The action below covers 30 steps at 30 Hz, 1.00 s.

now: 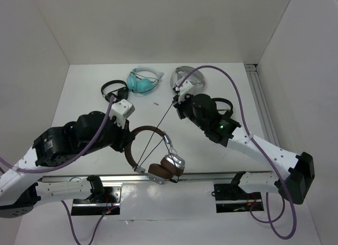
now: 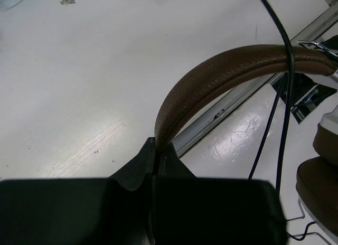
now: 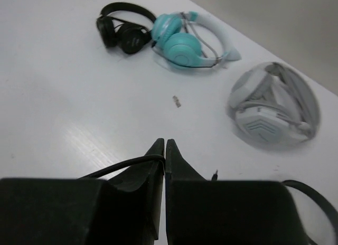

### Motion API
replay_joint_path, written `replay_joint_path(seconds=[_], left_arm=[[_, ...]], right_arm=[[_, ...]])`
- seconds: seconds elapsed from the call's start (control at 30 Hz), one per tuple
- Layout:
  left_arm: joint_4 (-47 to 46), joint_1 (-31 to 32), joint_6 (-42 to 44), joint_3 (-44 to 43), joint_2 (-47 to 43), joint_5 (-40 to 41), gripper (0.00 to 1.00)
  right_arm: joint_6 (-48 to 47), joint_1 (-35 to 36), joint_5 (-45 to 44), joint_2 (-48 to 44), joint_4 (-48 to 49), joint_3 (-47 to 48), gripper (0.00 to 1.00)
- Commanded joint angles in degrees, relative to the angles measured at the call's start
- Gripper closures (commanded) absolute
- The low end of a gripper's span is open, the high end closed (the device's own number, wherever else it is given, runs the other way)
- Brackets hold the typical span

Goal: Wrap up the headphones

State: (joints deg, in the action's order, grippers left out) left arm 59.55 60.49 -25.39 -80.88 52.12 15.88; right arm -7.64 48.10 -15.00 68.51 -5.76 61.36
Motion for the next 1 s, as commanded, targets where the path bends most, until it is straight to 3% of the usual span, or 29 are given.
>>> replay_joint_path(seconds=[0.0, 0.2, 0.5, 0.7, 0.87, 0.97], left_arm=[[-1.9, 0.3, -0.3, -3.5, 0.7, -0.4, 1.00], [-3.2, 0.3, -7.1, -10.5, 3.3, 2.7, 1.00], [7.9, 0.3, -15.5, -23.1, 12.6, 13.7, 1.00], [16.1, 0.3, -17.5, -30.7, 19.0, 17.4, 1.00], [18.1, 0.3, -17.5, -29.8, 19.9, 15.2, 1.00], [17.3, 0.3, -17.5, -26.9, 19.3, 13.1, 1.00]], right_arm=[[3.1, -0.4, 10.2, -0.6, 11.4, -7.2, 0.94], [10.4, -1.6, 18.7, 1.1, 27.7, -19.7, 0.92], [19.2, -1.6, 25.7, 13.1, 44.5, -23.9, 0.91], [21.3, -1.6, 19.9, 15.6, 47.8, -25.8, 1.00], [21.3, -3.4, 10.3, 13.2, 45.7, -26.4, 1.00], [21.8, -6.4, 9.0, 10.9, 43.3, -26.4, 1.00]])
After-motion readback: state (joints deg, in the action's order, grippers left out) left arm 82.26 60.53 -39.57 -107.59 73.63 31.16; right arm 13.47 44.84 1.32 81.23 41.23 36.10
